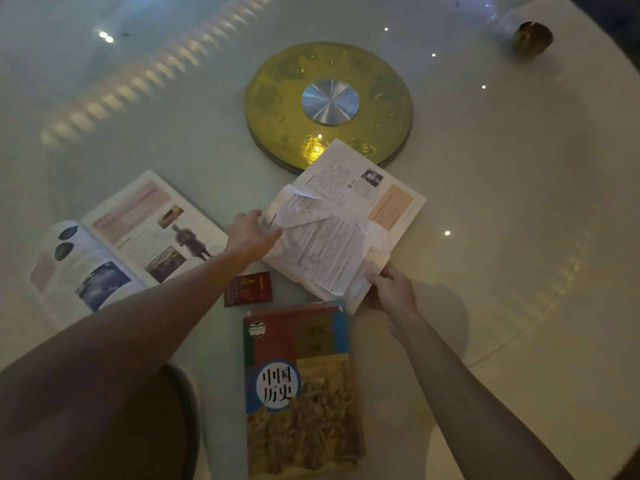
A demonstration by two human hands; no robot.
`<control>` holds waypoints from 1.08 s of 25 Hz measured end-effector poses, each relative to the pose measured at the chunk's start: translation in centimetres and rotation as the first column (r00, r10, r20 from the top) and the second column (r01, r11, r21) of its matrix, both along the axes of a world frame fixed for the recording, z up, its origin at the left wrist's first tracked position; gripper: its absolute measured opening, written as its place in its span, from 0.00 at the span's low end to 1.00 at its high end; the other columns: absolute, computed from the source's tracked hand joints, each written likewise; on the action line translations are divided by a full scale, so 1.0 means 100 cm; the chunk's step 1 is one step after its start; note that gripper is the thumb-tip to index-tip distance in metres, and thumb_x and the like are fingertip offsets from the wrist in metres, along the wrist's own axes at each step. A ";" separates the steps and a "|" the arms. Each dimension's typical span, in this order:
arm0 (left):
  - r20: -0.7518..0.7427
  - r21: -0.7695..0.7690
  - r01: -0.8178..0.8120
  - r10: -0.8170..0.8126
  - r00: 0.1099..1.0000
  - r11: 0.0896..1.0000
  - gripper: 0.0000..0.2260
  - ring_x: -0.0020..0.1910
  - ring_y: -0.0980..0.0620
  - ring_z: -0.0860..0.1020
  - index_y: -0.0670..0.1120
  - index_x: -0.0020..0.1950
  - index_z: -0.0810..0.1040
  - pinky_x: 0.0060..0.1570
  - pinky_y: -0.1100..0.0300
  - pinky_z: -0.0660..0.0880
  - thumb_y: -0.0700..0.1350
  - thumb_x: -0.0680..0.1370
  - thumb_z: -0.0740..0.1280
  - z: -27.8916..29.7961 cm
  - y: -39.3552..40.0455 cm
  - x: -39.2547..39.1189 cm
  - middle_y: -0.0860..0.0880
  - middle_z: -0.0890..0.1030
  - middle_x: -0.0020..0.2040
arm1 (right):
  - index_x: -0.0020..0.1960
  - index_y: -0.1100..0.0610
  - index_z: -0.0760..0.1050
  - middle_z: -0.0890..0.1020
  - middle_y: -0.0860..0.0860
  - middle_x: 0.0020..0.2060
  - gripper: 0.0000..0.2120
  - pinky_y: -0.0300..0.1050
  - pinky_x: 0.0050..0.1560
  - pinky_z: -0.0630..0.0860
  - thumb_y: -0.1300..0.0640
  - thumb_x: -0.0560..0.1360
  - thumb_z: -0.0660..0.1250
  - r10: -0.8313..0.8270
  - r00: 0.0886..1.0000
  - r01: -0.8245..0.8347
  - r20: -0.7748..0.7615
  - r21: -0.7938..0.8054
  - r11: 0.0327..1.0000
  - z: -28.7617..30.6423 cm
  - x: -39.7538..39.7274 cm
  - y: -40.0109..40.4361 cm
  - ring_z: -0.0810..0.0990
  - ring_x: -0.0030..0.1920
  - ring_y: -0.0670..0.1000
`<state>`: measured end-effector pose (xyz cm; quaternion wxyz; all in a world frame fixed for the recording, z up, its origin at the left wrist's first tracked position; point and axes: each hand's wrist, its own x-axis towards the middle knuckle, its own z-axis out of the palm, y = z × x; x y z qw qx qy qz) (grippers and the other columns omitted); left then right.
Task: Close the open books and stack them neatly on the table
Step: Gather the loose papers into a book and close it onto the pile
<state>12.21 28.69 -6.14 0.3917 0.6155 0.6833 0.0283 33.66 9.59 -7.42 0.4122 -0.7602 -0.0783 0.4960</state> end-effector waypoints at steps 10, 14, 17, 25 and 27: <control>0.186 -0.133 -0.093 0.117 0.975 0.987 0.15 0.51 0.46 0.80 0.43 0.57 0.76 0.48 0.49 0.81 0.46 0.74 0.73 0.022 0.007 0.047 0.45 0.81 0.53 | 0.55 0.64 0.81 0.88 0.61 0.46 0.08 0.50 0.39 0.83 0.60 0.80 0.68 0.013 0.999 -0.011 -0.034 0.065 0.998 0.040 0.058 -0.006 0.87 0.40 0.55; 0.181 -0.188 -0.071 0.105 0.978 0.980 0.15 0.41 0.50 0.77 0.41 0.57 0.78 0.36 0.55 0.74 0.43 0.72 0.75 0.046 -0.016 0.041 0.47 0.79 0.46 | 0.61 0.58 0.73 0.88 0.59 0.46 0.12 0.50 0.37 0.82 0.60 0.79 0.69 0.019 0.999 -0.020 0.029 0.026 0.999 0.058 0.056 -0.034 0.87 0.38 0.54; 0.155 -0.233 -0.074 0.113 0.981 0.970 0.13 0.42 0.48 0.82 0.41 0.55 0.77 0.39 0.52 0.81 0.41 0.73 0.74 0.064 -0.045 0.027 0.44 0.82 0.47 | 0.60 0.56 0.74 0.86 0.58 0.39 0.11 0.49 0.32 0.81 0.60 0.79 0.69 0.202 0.978 -0.197 0.059 -0.080 0.977 0.072 0.042 -0.061 0.84 0.31 0.53; 0.199 -0.433 -0.289 0.404 0.893 0.854 0.14 0.40 0.45 0.83 0.41 0.59 0.73 0.33 0.55 0.80 0.38 0.75 0.72 0.072 -0.106 -0.009 0.40 0.82 0.48 | 0.72 0.51 0.75 0.77 0.50 0.68 0.20 0.55 0.67 0.73 0.47 0.82 0.59 0.733 0.491 -0.722 0.470 -0.251 0.645 0.060 0.018 -0.032 0.75 0.69 0.53; 0.247 -0.509 -0.340 0.514 0.822 0.790 0.15 0.40 0.44 0.83 0.40 0.60 0.73 0.31 0.55 0.81 0.37 0.76 0.72 0.071 -0.110 -0.008 0.39 0.83 0.50 | 0.72 0.51 0.75 0.77 0.51 0.68 0.21 0.58 0.69 0.71 0.46 0.83 0.56 0.830 0.358 -0.805 0.427 -0.310 0.506 0.046 0.009 -0.014 0.73 0.69 0.54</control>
